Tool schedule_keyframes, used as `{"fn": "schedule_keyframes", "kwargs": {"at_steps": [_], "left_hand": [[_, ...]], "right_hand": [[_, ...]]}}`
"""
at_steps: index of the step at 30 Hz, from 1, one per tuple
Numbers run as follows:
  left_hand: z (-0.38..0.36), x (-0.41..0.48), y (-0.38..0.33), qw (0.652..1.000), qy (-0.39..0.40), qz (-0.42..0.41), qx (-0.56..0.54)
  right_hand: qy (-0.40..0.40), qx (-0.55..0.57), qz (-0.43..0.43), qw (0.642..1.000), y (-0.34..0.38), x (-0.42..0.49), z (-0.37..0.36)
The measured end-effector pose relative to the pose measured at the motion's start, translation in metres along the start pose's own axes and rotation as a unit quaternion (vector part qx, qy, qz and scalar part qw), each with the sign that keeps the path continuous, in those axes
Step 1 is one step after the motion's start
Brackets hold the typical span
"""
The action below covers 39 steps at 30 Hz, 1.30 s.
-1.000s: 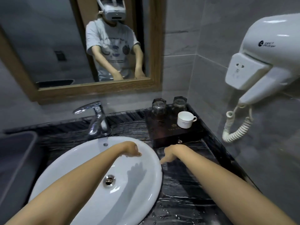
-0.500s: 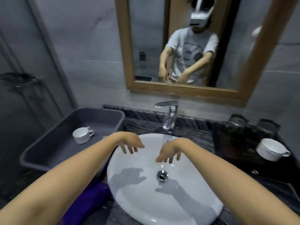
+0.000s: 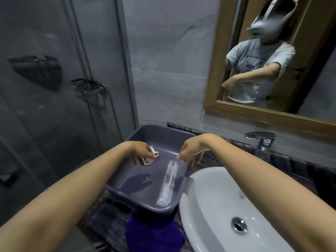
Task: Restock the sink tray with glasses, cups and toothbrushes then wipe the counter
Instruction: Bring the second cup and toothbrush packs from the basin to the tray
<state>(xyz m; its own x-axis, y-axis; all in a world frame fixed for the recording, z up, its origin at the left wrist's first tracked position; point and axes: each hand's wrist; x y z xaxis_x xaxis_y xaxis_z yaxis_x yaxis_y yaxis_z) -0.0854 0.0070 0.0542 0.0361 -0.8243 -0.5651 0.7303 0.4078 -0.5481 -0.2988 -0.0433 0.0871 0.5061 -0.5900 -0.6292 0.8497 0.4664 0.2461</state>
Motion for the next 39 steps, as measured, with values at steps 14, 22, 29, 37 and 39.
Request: {"fn": "schedule_keyframes", "kwargs": {"at_steps": [14, 22, 29, 37, 39], "left_hand": [[0.002, 0.105, 0.078, 0.983, -0.178, -0.050, 0.005], [-0.014, 0.137, 0.086, 0.975, -0.191, -0.095, -0.058], [-0.013, 0.150, 0.090, 0.970, -0.181, -0.120, -0.105], [-0.013, 0.160, 0.093, 0.966, -0.169, -0.133, -0.146], [-0.012, 0.161, 0.094, 0.967, -0.166, -0.129, -0.144]], "right_hand": [[-0.057, -0.107, -0.068, 0.990, 0.003, 0.146, -0.040], [-0.062, -0.072, -0.089, 0.991, -0.014, 0.184, -0.053], [-0.072, -0.062, -0.108, 0.990, -0.017, 0.201, -0.052], [-0.061, -0.031, -0.119, 0.991, -0.018, 0.209, -0.054], [-0.051, -0.015, -0.123, 0.991, -0.018, 0.209, -0.053]]}}
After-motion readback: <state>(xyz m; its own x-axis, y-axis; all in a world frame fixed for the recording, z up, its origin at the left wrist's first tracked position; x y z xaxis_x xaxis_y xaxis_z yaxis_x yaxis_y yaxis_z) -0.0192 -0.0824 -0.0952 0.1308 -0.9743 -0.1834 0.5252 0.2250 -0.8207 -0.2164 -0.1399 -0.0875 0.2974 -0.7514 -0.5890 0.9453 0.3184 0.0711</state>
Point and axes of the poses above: each hand's wrist, its own x-axis towards the middle knuckle, its own z-axis out of the back of the hand, y = z × x, and after that the axes turned 11 degrees about -x, right-handed
